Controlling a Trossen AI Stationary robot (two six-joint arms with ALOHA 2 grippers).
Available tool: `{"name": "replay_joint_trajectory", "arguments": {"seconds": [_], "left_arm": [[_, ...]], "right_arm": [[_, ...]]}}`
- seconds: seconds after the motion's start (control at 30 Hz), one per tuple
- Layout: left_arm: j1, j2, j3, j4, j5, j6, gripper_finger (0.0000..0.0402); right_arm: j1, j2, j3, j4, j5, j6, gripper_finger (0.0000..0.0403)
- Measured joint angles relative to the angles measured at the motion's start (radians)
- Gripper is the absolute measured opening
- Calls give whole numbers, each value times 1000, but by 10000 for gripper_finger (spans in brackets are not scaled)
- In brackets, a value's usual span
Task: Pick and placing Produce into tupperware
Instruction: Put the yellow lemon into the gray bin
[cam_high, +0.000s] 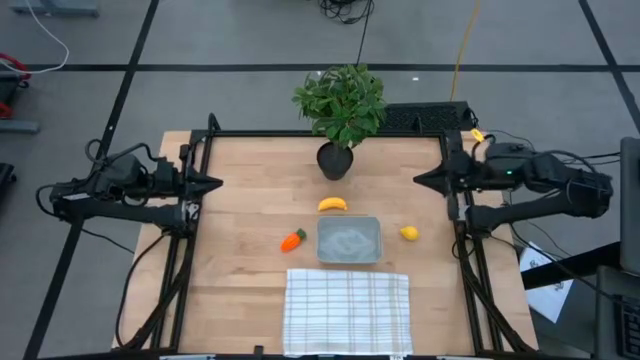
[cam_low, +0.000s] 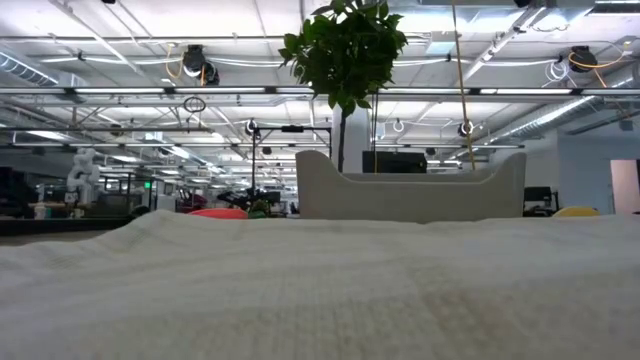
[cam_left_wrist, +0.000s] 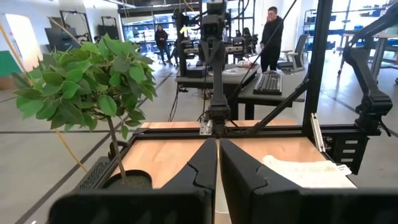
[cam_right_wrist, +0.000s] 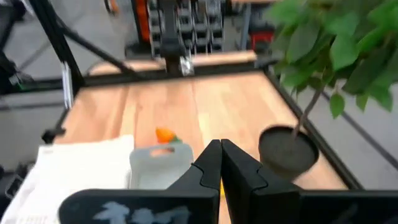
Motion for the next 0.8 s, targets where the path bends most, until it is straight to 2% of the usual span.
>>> {"name": "replay_joint_trajectory", "arguments": {"seconds": [0.37, 0.63, 0.8], "left_arm": [[0, 0, 0, 3, 0, -20, 24], [0, 19, 0, 3, 0, -24, 24], [0, 51, 0, 6, 0, -19, 24]], "right_arm": [[-25, 147, 200, -290, -3, 113, 0], [-75, 264, 330, -603, -9, 167, 0], [-84, 338, 340, -713, -101, 121, 0]]}}
